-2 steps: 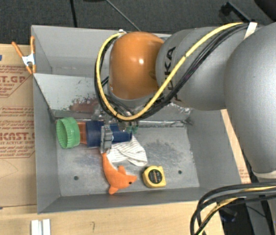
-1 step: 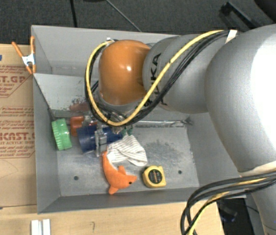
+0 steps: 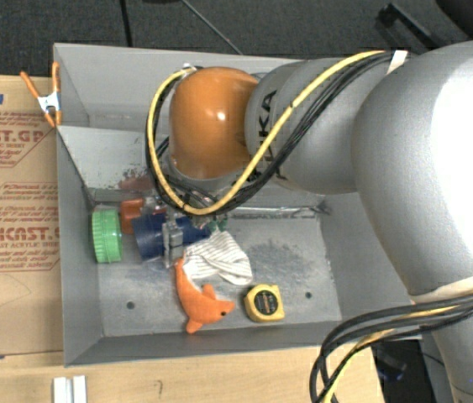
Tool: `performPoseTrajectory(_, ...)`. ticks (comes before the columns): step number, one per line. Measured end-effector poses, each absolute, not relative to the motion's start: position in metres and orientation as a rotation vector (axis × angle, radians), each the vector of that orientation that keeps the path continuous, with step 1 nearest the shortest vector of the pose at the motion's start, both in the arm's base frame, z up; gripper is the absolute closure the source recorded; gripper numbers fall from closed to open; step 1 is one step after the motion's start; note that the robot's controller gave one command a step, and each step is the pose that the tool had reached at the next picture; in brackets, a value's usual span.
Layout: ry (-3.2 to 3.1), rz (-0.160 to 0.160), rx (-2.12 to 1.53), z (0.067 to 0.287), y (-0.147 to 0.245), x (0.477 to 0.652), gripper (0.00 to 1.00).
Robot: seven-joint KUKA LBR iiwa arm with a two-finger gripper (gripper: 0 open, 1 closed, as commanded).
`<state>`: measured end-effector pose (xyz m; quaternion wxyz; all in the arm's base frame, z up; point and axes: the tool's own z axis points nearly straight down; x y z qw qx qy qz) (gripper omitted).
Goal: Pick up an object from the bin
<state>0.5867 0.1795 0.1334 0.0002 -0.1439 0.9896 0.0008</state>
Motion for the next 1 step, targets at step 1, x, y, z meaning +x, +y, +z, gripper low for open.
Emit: performPoseTrajectory(1,3.113,0.002,-0.406,0.2494,0.1656,0.5805,1.0)
